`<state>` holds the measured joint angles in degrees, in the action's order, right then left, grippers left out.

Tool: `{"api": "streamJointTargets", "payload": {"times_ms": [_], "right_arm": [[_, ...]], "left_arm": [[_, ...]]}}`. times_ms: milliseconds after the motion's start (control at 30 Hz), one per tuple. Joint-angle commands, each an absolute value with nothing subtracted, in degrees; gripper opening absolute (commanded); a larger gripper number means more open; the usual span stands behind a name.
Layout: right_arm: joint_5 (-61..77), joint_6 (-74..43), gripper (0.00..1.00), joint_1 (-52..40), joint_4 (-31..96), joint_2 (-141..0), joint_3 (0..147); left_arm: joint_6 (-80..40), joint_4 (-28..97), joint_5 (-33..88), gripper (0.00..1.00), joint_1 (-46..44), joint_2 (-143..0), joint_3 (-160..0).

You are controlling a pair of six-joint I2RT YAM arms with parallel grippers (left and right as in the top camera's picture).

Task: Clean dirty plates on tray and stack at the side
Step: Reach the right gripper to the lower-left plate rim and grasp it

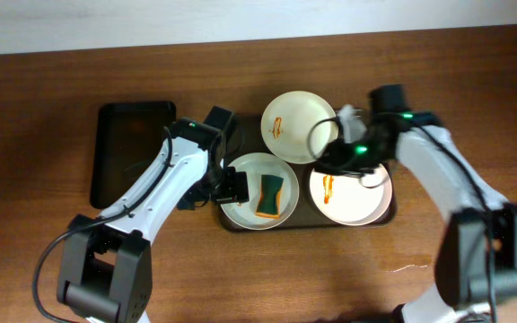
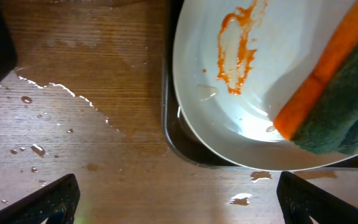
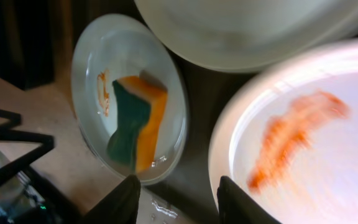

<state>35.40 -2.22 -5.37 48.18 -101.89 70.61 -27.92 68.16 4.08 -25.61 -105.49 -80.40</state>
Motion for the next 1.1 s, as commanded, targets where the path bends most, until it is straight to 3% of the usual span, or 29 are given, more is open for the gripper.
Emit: {"api": "streamJointTargets", "payload": {"times_ms": [0, 133, 267, 567, 667, 933, 1067], "right_arm": [[34.9, 0.2, 0.43, -10.2, 43.7, -106.0, 70.9], [23.2, -5.0, 0.43, -12.2, 41.2, -107.3, 70.9], [23.3, -3.9, 0.5, -13.1, 41.3, -107.3, 69.9], [23.7, -2.3, 0.49, -17.3, 40.0, -107.3, 67.7], [23.7, -2.3, 0.44, -18.0, 40.0, -107.3, 67.7], [19.8, -4.2, 0.43, -17.9, 42.7, -107.2, 68.7], [24.1, -4.1, 0.38, -18.0, 45.0, -106.7, 71.8]], "left_arm": [[-27.4, 67.0, 5.2, 1.0, -25.8, -105.6, -80.3], [-27.4, 66.6, 5.1, 1.0, -25.8, -105.6, -80.3], [-27.4, 66.3, 5.1, 1.0, -25.8, -105.6, -80.3], [-27.4, 65.6, 5.1, 1.0, -25.8, -105.6, -80.3], [-27.4, 65.6, 5.1, 1.0, -25.8, -105.6, -80.3], [-27.4, 66.0, 5.1, 1.0, -25.8, -105.7, -80.3], [-27.4, 66.0, 5.1, 1.0, -25.8, -105.7, -80.3]]}}
